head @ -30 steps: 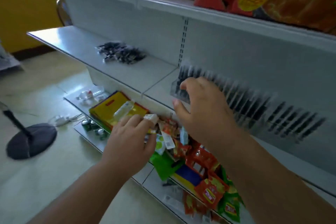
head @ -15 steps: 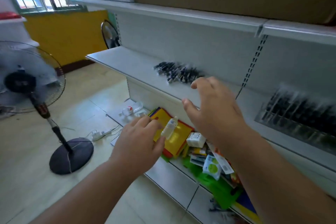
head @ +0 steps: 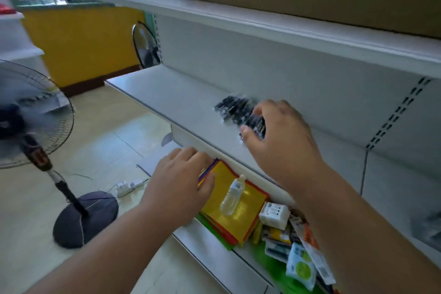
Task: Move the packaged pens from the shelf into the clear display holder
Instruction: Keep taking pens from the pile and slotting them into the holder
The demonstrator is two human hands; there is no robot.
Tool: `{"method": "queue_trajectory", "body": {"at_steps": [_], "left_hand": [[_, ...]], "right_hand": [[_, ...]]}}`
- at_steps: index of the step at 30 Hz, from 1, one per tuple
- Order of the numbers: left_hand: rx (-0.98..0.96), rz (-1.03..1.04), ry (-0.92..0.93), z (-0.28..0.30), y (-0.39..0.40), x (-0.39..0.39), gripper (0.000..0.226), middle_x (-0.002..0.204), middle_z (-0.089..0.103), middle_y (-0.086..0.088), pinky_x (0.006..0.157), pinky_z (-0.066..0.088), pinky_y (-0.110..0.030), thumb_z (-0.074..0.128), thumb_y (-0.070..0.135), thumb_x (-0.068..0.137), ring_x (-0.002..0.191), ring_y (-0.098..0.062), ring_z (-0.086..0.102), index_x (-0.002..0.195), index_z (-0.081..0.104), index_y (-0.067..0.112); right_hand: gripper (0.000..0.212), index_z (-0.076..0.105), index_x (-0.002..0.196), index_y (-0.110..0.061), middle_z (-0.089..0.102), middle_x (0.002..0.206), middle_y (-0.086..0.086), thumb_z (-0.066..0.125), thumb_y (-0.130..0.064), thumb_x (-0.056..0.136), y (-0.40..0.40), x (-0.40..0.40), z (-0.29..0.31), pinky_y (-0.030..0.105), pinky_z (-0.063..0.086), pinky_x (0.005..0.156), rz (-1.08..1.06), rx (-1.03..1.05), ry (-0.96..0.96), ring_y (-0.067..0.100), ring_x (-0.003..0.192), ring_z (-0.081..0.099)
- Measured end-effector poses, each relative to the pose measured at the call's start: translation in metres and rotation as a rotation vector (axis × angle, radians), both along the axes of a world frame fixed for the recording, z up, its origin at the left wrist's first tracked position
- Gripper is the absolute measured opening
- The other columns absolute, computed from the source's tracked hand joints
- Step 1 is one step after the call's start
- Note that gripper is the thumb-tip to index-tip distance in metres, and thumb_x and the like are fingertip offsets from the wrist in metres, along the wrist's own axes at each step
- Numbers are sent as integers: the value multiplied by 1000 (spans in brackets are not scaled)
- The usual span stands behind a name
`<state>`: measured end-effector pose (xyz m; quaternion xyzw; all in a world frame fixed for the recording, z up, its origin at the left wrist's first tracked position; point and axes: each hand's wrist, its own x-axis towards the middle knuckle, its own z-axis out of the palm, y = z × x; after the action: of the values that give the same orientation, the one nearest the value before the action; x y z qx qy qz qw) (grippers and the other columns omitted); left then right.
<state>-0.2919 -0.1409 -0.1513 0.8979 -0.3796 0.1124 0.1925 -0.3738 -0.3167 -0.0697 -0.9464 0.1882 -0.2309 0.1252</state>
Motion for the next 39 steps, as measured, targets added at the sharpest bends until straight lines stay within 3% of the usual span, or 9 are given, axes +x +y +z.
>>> {"method": "queue_trajectory", "body": {"at_steps": [4, 9, 15, 19, 22, 25, 29, 35, 39], "left_hand": [[8, -33, 38, -1, -18, 41, 36, 101, 63, 8, 83, 48, -37, 40, 49, 89, 97, -20, 57, 108, 63, 29], [9, -144, 88, -12, -45, 102, 32, 114, 59, 11, 91, 45, -34, 47, 48, 94, 110, -16, 52, 120, 59, 33], [4, -362, 152, -18, -81, 177, 32, 118, 57, 12, 98, 41, -31, 47, 44, 96, 116, -14, 49, 123, 58, 30], [-15, -437, 203, -20, -107, 225, 31, 113, 59, 9, 84, 42, -26, 49, 41, 96, 105, -15, 52, 121, 59, 26], [33, -451, 259, -18, -118, 245, 30, 111, 60, 9, 67, 38, -25, 50, 42, 96, 84, -12, 54, 120, 59, 27], [64, -450, 270, -16, -132, 258, 27, 105, 61, 7, 61, 40, -27, 50, 46, 95, 79, -15, 56, 112, 57, 26], [82, -418, 236, -23, -153, 267, 36, 101, 61, -1, 65, 47, -33, 51, 56, 91, 86, -26, 60, 101, 55, 21], [194, -365, 192, -32, -181, 274, 61, 120, 55, -10, 86, 47, -38, 53, 65, 87, 110, -33, 57, 120, 53, 14], [218, -346, 184, -34, -189, 277, 53, 123, 56, -14, 84, 47, -37, 50, 54, 92, 111, -36, 58, 122, 51, 10]], "right_hand": [[36, 51, 118, -22, 52, 119, 2, 54, -47, 92, -13, 41, -7, 40, 47, 89, -27, 13, 86, 22, 106, 51], [36, 49, 119, -23, 52, 116, 2, 56, -47, 93, -27, 78, -18, 34, 45, 83, -126, 3, 62, 18, 103, 49], [33, 50, 116, -24, 52, 108, -2, 54, -47, 93, -20, 115, -23, 39, 47, 87, -330, -15, 76, 17, 98, 51], [31, 52, 114, -24, 54, 109, -2, 55, -46, 91, -11, 139, -33, 38, 45, 90, -447, 0, 75, 20, 101, 52], [33, 52, 114, -24, 55, 111, -2, 54, -47, 90, -6, 145, -35, 37, 45, 90, -522, 53, 99, 20, 105, 52], [35, 53, 116, -24, 55, 114, -3, 55, -46, 89, -5, 150, -32, 37, 45, 92, -571, 75, 104, 20, 108, 52], [36, 52, 120, -23, 55, 119, -2, 56, -43, 91, -12, 163, -33, 39, 45, 94, -571, 68, 106, 19, 111, 52], [35, 54, 118, -23, 55, 116, -3, 57, -44, 90, -23, 168, -39, 37, 46, 88, -580, 77, 64, 19, 104, 55], [34, 55, 116, -23, 55, 111, -6, 57, -44, 89, -32, 164, -42, 32, 45, 82, -566, 76, 69, 15, 100, 55]]}}
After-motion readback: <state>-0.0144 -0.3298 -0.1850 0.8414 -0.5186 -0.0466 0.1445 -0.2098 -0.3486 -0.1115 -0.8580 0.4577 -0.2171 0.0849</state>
